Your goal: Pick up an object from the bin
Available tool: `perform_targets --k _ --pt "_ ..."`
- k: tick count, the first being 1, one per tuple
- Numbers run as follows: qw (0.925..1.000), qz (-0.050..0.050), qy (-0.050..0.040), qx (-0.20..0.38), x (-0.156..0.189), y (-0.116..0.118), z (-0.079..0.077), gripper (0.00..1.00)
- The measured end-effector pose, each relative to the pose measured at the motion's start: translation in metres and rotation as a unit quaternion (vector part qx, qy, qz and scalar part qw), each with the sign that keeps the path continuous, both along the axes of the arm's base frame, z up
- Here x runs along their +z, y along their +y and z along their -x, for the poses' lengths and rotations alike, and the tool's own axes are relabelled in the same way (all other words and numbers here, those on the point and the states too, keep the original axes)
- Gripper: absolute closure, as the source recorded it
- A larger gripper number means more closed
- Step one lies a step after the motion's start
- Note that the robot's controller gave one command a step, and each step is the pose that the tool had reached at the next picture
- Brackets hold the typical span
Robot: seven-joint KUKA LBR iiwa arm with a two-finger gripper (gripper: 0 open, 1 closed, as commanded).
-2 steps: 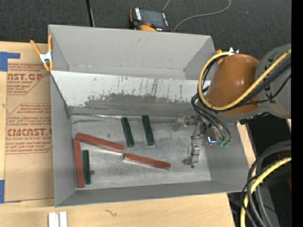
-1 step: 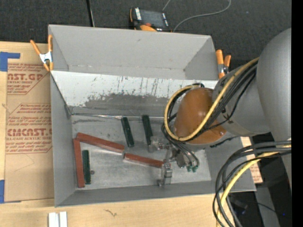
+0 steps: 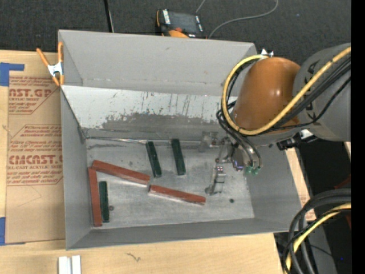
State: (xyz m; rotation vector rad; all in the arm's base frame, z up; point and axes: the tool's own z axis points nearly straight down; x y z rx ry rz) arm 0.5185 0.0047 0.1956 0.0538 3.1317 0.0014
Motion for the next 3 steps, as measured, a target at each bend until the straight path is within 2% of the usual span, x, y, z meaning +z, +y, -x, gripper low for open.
perform_targets --k 1,2,3 --pt "0.9969 0.000 0.0067 0.079 -0.129 -0.005 0.022 0.00" --pt "0.9969 0.001 0.0047 0.079 -0.126 -0.005 0.020 1.00" --pt "0.9858 0.003 -0.0009 0.168 0.090 -0.061 0.014 1.00"
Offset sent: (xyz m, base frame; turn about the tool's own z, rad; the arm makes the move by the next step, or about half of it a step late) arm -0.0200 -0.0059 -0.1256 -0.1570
